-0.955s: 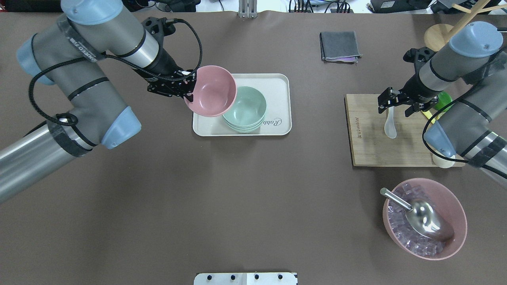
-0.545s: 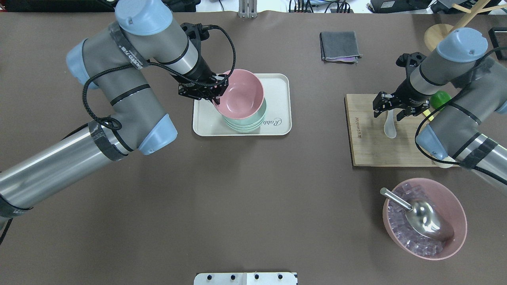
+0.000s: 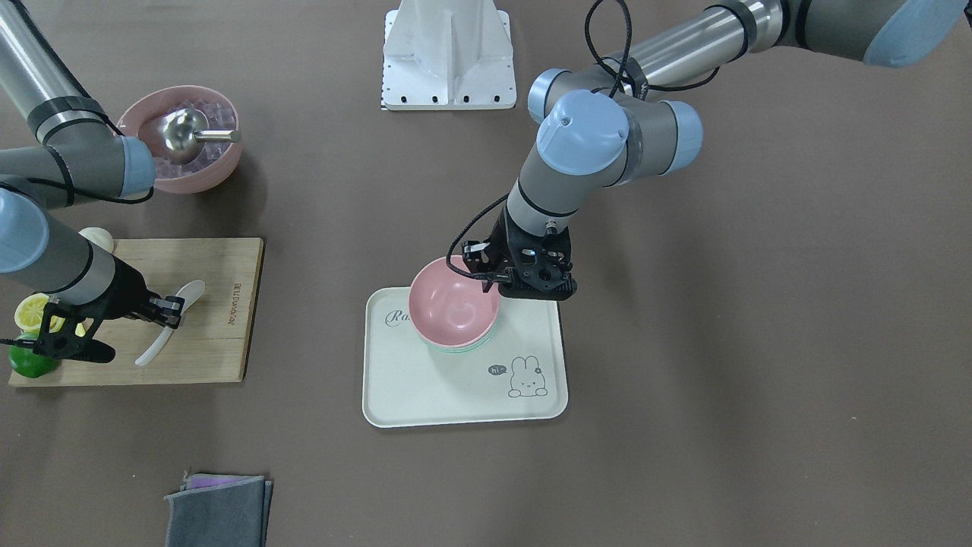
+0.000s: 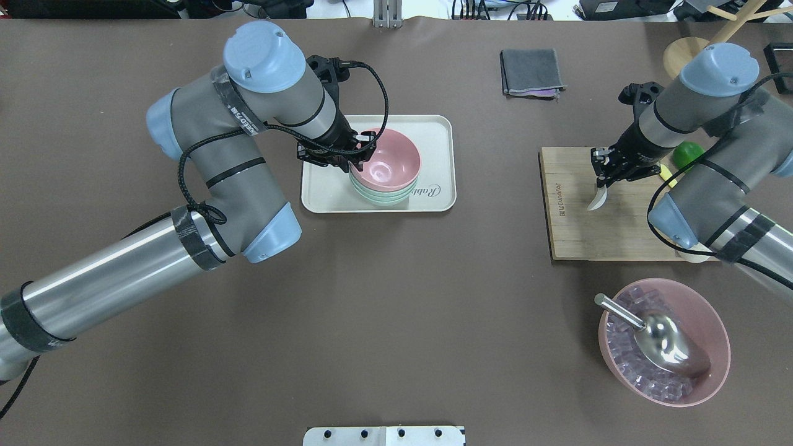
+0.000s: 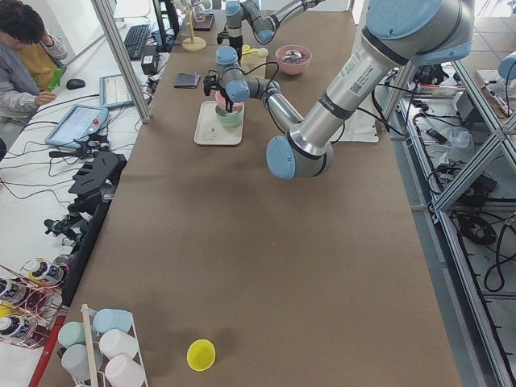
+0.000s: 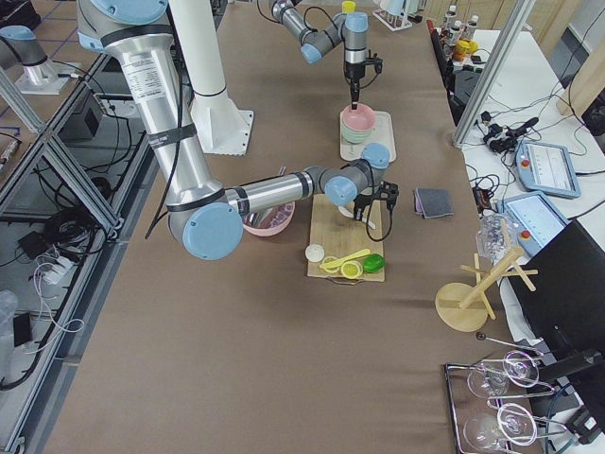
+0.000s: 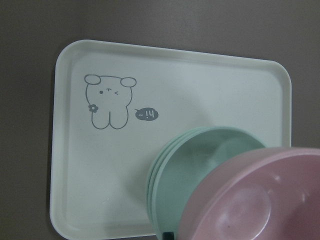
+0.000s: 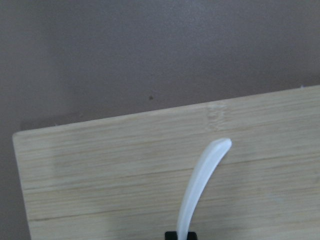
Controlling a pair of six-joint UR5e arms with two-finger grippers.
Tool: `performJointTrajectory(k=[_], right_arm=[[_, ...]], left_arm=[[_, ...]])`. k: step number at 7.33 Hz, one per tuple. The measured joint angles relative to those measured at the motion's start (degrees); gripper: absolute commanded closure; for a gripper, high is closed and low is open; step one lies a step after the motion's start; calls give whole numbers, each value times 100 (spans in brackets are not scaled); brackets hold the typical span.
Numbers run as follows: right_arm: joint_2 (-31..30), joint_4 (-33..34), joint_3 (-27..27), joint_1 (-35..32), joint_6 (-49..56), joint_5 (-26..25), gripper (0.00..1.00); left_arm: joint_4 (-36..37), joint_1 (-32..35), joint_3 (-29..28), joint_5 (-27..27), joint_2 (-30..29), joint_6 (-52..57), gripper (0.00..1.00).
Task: Stack pink bowl on green and place spoon
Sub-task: 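Release pink bowl with left gripper while right gripper puts spoon into it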
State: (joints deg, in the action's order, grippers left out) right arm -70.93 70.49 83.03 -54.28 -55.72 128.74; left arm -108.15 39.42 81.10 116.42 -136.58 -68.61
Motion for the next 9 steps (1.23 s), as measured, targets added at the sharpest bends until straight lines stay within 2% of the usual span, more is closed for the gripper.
performJointTrajectory(k=[3, 4, 5, 6, 8, 9], right_arm=[[358, 39, 80, -140, -180, 160, 100], [694, 50, 87, -112, -544, 183, 100], [1134, 52, 67, 20, -1133, 136, 100], [1626, 36, 43, 290, -1831, -88, 100], [2614, -18, -273, 961, -3036, -898, 100], [2958, -157, -547, 1228, -3400, -1222, 36]], left_arm=[[-31, 60, 225, -120, 130, 5, 2], [23, 290, 622, 97, 506, 80, 2], [80, 651, 1132, 547, 1078, 365, 2], [111, 1081, 1542, 1034, 1649, 875, 2], [123, 1672, 1854, 1583, 2371, 1670, 2], [130, 1779, 1886, 1663, 2496, 1834, 2]])
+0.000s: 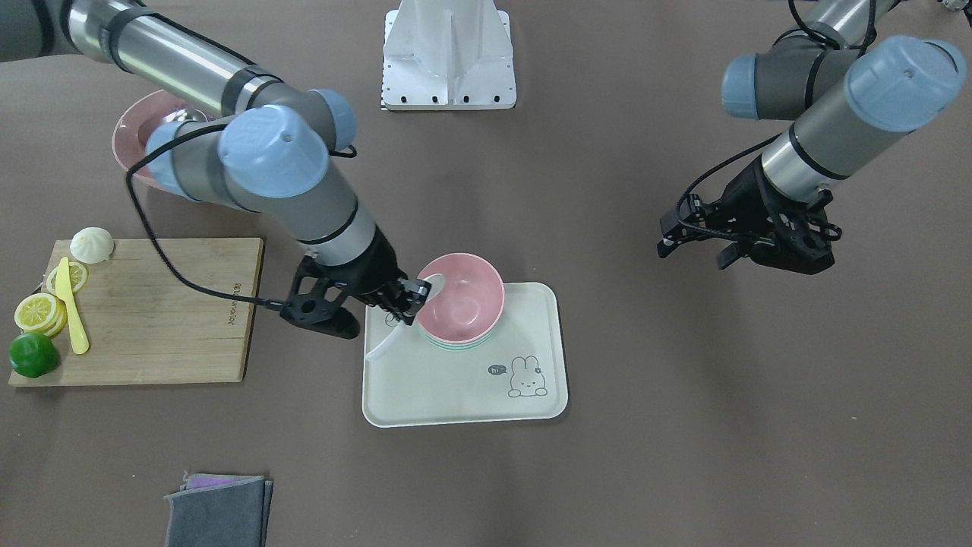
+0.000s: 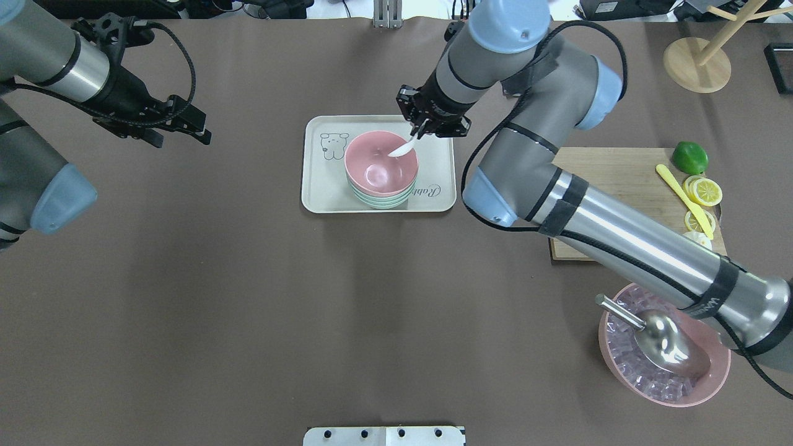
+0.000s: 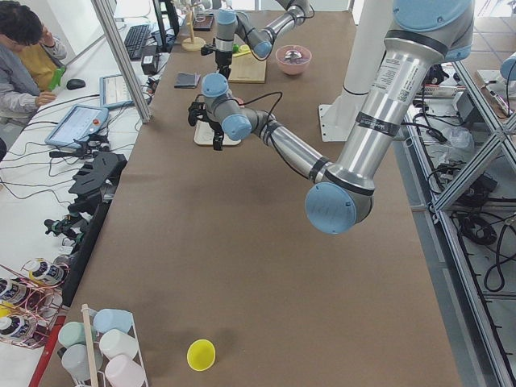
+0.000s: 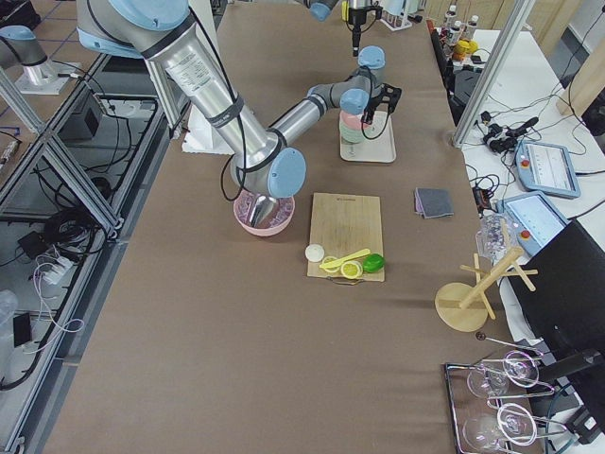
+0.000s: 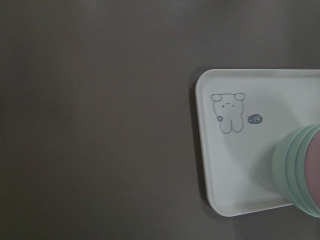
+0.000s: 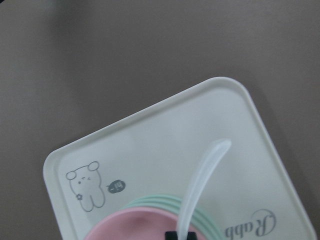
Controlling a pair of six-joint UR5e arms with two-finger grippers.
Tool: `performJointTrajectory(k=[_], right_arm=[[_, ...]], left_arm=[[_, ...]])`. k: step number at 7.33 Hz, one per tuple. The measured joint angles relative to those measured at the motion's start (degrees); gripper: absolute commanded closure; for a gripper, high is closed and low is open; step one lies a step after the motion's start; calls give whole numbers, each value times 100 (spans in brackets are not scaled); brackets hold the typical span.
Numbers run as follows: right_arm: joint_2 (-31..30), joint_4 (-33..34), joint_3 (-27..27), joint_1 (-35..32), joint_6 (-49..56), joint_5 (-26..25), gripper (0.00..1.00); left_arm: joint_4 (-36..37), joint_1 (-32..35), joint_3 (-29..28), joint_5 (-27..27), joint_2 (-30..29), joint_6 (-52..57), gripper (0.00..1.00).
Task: Stack pink bowl on green and place spoon
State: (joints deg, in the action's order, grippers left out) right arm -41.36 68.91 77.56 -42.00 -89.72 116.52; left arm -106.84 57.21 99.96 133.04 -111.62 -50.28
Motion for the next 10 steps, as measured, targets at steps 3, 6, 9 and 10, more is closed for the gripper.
performJointTrajectory(k=[3, 6, 9, 10], right_arm=[[44, -613, -228, 411, -560, -558, 0], [-935, -668, 549, -507, 87, 607, 0], [-2437, -617, 853, -2091, 2431, 1742, 0], [-2935, -474, 841, -2524, 3584, 1841, 0]], left_arm=[[-10, 62, 14, 17, 65, 73, 2], [-1, 169, 7, 4, 193, 114, 2], [-17, 500, 150, -22, 785, 854, 2], [-23, 656, 228, -24, 1138, 1334, 2]])
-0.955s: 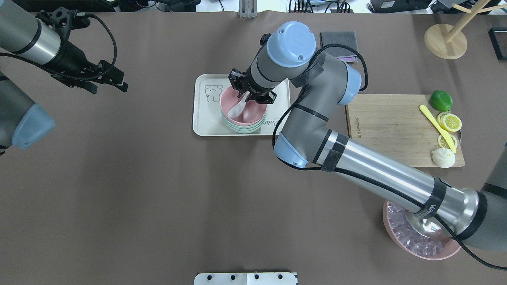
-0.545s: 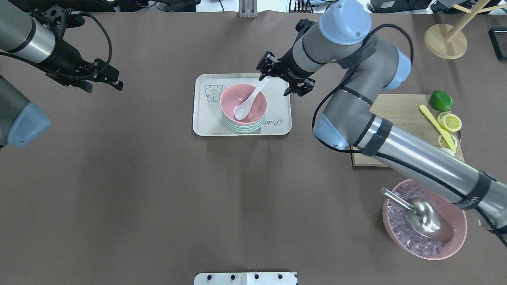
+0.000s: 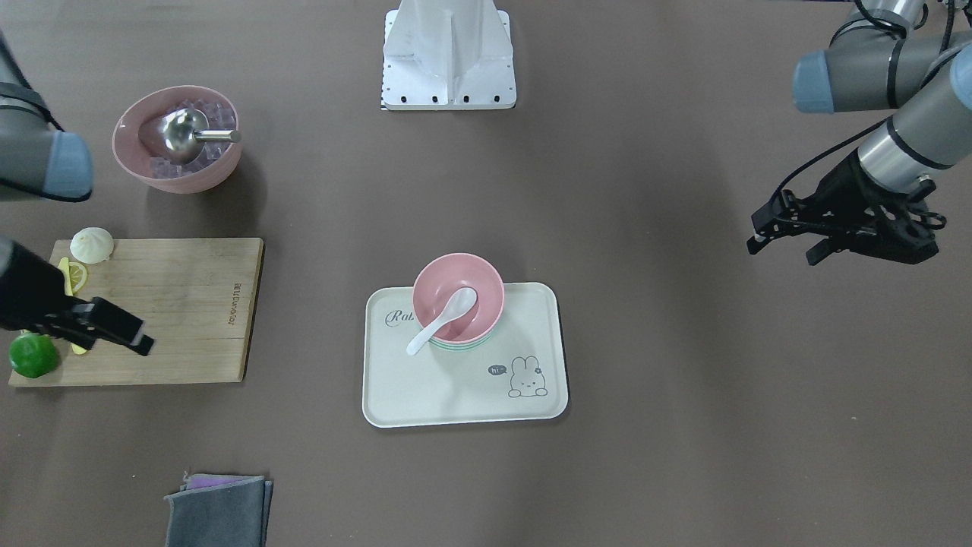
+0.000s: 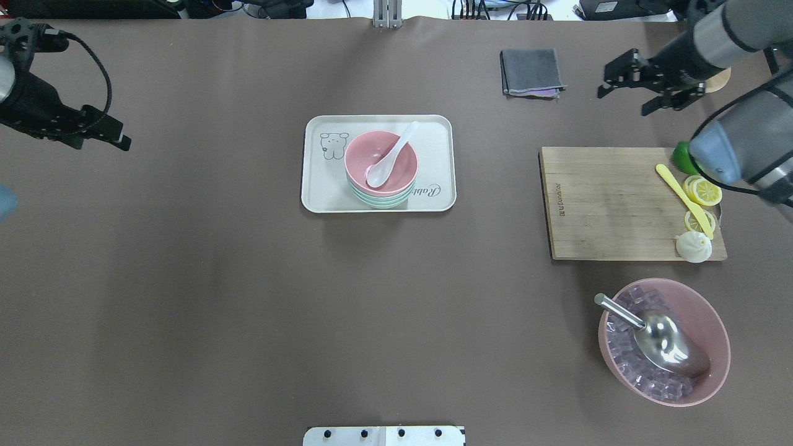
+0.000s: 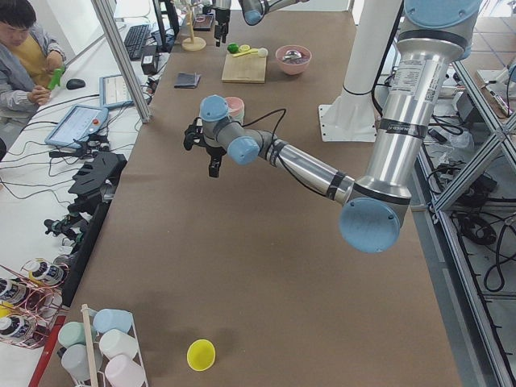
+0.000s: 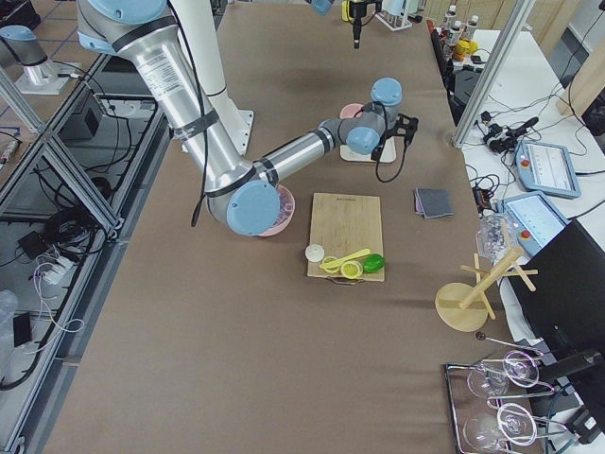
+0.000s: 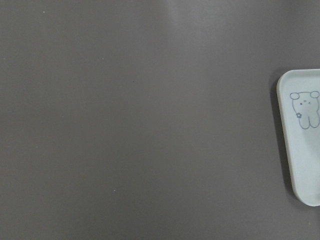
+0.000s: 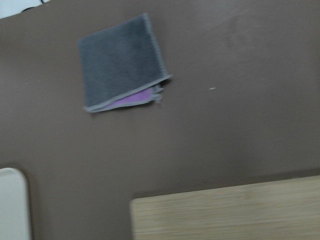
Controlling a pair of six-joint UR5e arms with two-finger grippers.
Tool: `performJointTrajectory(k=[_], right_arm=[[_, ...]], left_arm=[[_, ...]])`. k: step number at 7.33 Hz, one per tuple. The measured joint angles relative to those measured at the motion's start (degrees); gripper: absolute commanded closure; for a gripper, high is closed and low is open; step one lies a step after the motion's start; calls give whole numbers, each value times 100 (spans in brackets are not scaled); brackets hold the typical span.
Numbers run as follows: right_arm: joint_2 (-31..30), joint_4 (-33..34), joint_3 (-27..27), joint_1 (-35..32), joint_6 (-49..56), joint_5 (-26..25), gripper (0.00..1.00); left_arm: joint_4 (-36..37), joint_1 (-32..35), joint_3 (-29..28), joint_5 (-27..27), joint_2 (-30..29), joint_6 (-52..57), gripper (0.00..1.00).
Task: Stack pink bowl on green and place spoon
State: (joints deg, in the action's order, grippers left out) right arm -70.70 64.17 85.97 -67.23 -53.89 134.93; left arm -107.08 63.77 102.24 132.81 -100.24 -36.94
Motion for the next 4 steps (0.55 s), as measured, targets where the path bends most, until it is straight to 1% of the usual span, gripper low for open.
performJointTrajectory(k=[1, 2, 3, 4], right_arm=[[-432, 243, -26, -387, 1249, 38, 0], [-723, 479, -89, -691, 2311, 50, 0], [-897, 647, -168, -930, 3096, 56, 0], [-1025, 726, -213, -1126, 3613, 59, 0]], left_arm=[[-11, 190, 20, 0, 377, 619, 2], [-16, 394, -6, -7, 701, 1255, 2], [-14, 642, -114, -4, 954, 1856, 2], [-14, 948, -347, 49, 1101, 2424, 2]])
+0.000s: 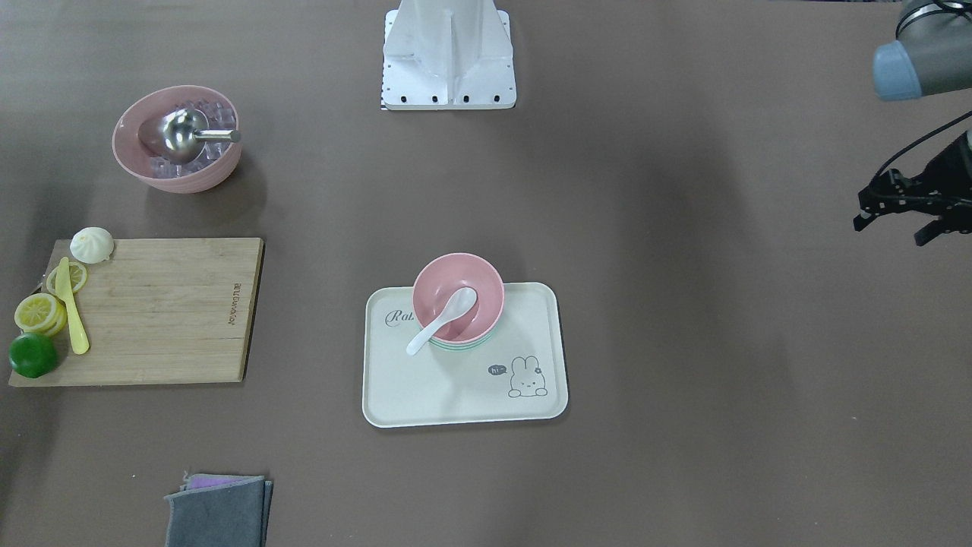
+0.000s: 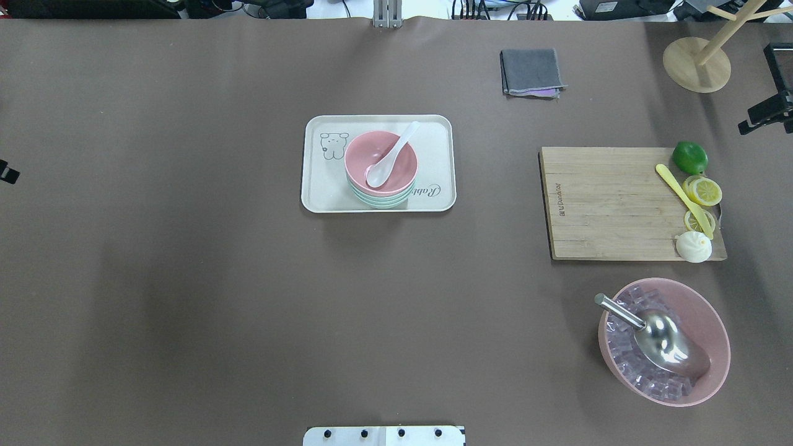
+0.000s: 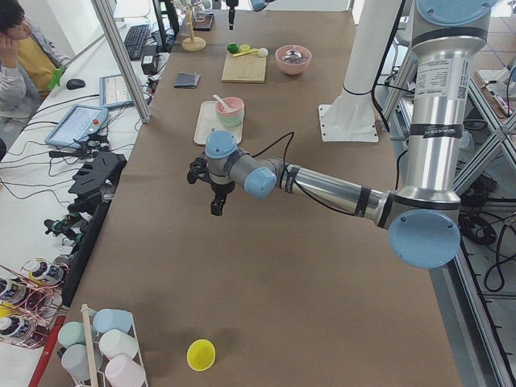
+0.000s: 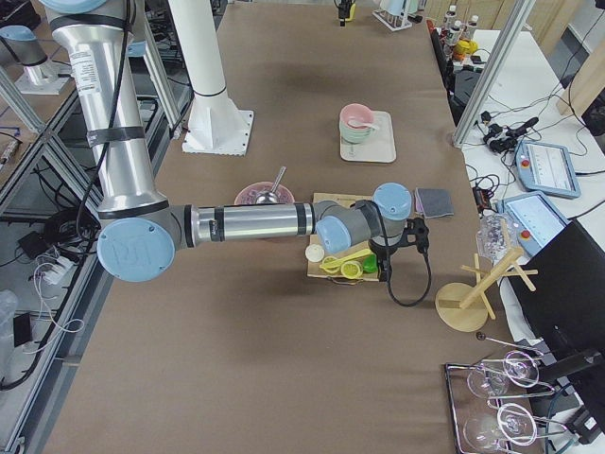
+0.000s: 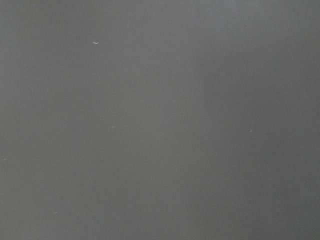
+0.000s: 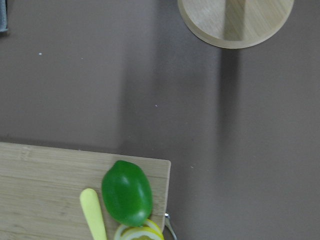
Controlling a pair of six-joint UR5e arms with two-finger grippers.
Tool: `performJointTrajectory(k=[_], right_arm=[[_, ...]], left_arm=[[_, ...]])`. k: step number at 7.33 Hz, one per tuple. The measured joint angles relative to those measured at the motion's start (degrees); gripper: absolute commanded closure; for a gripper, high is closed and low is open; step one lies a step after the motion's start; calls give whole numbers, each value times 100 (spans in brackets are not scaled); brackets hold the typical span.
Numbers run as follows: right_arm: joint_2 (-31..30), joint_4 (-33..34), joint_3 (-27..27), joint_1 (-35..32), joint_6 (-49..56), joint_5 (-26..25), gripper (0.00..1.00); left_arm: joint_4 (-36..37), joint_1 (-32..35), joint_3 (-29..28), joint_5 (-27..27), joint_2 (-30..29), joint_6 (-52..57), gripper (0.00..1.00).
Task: Stack pink bowl on green and place spoon
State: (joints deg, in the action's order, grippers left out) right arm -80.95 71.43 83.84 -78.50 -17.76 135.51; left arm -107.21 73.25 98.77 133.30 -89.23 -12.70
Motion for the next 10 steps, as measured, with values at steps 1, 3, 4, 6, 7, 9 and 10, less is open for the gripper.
performJointTrajectory(k=[1, 3, 4, 6, 7, 9, 10], right_arm=[[-97, 31, -38, -154, 336, -1, 0], [-149, 34, -116, -273, 617, -5, 0], [-145, 31, -113, -284, 639, -1, 0], [-145, 14, -111, -288, 637, 1, 0], [-147, 5, -106, -292, 640, 2, 0], [-139, -15, -70, -289, 616, 56, 0], [-125, -20, -26, -285, 596, 186, 0]], left_arm=[[-5, 268, -292, 82, 48, 433, 2], [-133, 490, -682, 145, 35, 707, 2], [-214, 542, -744, 23, 7, 707, 2], [-272, 564, -689, -357, -103, 380, 2], [-272, 565, -562, -410, -126, 147, 2], [-262, 566, -440, -437, -139, -51, 2], [-267, 563, -426, -437, -143, -71, 2]])
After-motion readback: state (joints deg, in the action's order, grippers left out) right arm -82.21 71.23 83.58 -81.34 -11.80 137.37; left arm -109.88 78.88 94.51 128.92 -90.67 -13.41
